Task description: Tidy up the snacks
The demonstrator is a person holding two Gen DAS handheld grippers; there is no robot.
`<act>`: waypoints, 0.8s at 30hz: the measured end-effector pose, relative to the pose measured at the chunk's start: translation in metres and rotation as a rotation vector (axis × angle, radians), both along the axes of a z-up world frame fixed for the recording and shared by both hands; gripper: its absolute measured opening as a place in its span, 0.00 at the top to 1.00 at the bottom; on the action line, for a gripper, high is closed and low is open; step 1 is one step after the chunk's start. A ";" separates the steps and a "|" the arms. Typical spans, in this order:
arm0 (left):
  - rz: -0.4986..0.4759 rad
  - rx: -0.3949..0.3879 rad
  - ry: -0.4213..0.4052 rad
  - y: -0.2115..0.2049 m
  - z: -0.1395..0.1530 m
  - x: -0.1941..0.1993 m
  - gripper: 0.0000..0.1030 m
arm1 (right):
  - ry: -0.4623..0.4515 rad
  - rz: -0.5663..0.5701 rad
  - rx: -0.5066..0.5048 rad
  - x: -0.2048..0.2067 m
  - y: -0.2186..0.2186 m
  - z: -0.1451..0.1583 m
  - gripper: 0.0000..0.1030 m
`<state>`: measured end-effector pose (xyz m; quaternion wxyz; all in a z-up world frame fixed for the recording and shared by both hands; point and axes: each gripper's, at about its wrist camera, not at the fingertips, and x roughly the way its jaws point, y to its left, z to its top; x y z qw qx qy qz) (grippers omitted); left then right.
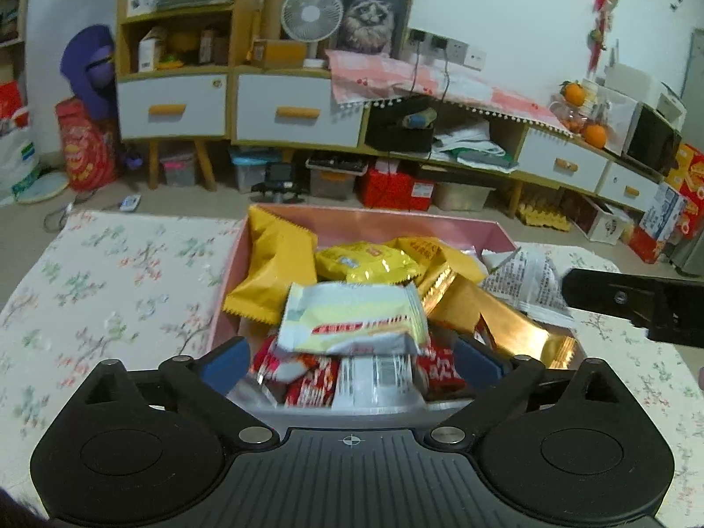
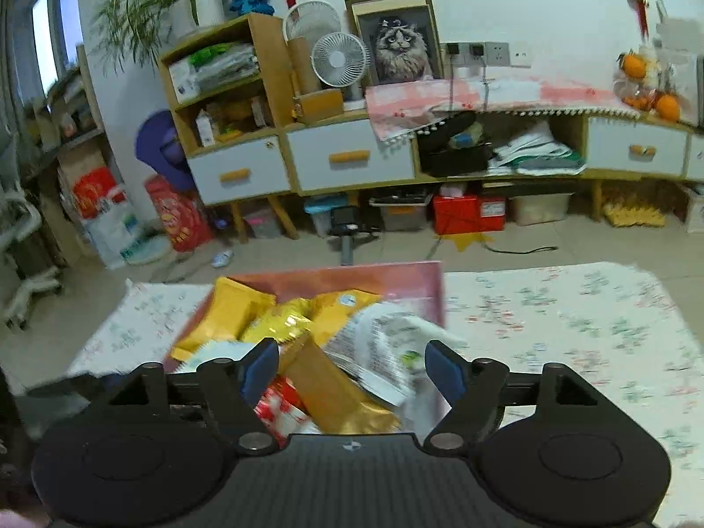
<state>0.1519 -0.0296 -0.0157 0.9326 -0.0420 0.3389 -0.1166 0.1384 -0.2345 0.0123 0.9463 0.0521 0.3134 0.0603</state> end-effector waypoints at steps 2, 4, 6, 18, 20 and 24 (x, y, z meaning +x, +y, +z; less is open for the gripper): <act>0.013 0.003 0.020 0.002 0.004 -0.004 0.03 | -0.002 -0.011 -0.034 -0.010 -0.001 0.006 0.46; 0.032 0.019 0.038 0.002 0.008 -0.012 0.03 | 0.005 -0.029 -0.048 -0.018 0.000 0.011 0.37; 0.039 0.039 0.058 0.002 0.012 -0.020 0.03 | 0.022 -0.046 -0.055 -0.027 0.003 0.014 0.34; 0.085 0.062 0.171 0.015 0.029 -0.090 0.02 | 0.167 -0.130 -0.063 -0.076 0.012 0.021 0.26; 0.094 0.081 0.181 0.016 0.028 -0.099 0.01 | 0.184 -0.125 -0.068 -0.085 0.017 0.018 0.26; 0.115 0.098 0.184 0.021 0.030 -0.111 0.01 | 0.193 -0.099 -0.098 -0.097 0.023 0.017 0.26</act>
